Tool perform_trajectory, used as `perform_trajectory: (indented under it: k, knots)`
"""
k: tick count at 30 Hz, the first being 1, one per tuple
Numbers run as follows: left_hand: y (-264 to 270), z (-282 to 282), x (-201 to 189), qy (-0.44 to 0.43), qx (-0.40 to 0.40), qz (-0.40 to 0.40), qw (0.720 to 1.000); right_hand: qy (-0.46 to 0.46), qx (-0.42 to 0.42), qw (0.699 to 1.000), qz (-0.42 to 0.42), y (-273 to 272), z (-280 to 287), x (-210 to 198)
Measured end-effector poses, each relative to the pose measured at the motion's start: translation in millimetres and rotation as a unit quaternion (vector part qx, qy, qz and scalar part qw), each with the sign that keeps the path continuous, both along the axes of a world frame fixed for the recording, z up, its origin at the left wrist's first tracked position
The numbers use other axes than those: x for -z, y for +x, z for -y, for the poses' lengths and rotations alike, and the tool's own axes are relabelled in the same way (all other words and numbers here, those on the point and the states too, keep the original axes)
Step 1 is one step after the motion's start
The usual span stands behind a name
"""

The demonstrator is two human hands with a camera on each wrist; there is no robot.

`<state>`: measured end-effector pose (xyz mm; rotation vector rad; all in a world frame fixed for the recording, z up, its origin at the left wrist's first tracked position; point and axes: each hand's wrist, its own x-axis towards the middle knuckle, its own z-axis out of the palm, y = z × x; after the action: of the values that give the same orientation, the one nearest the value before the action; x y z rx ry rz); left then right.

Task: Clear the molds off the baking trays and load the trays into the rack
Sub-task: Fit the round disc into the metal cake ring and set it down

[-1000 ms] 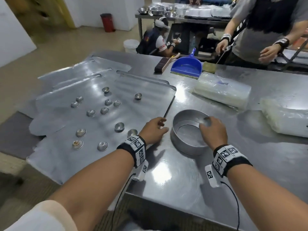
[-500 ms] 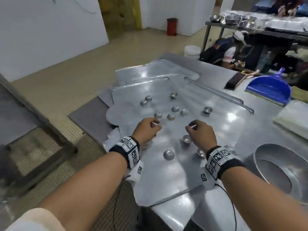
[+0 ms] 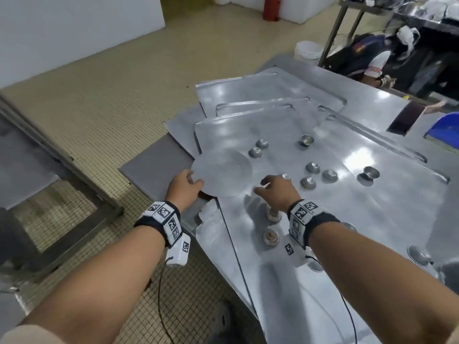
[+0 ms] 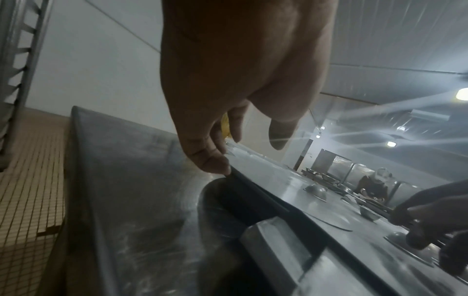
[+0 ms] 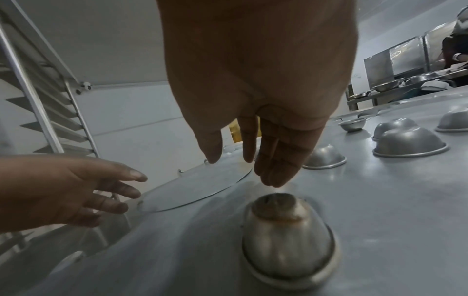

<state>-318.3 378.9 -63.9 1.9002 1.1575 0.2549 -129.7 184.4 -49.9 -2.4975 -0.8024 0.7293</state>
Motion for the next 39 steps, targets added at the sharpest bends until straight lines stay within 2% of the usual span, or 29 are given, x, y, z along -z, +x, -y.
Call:
perform_trajectory:
  k: [3,6,12,16,24,28,32,36,39]
  knots:
    - [6,-12,9,-0.029,0.004,-0.004,1.000,-0.009,0.000,1.000,-0.020,5,-18,5]
    - [12,-21,21,-0.096,-0.013,0.038,0.995,-0.019,-0.002,1.000,-0.018,6,-31,6]
    - [21,-30,38,-0.255,-0.098,0.107,0.956,-0.003,0.008,1.000,-0.011,6,-44,12]
    - [13,-32,36,-0.302,-0.067,0.102,0.946,-0.003,0.012,1.000,-0.008,16,-46,35]
    - [5,-40,26,-0.256,-0.009,0.058,0.965,0.009,0.060,0.997,-0.042,15,-46,27]
    - [3,-36,17,-0.246,-0.012,0.080,0.966,0.056,0.107,0.989,-0.082,14,-44,28]
    - [1,-41,-3,-0.210,-0.030,0.147,0.966,0.191,0.154,0.960,-0.132,9,-46,12]
    - [8,-46,-22,-0.183,-0.063,0.223,0.955,0.327,0.206,0.906,-0.171,10,-53,-13]
    - [13,-45,-33,-0.188,-0.095,0.259,0.943,0.373,0.213,0.881,-0.197,11,-58,-27]
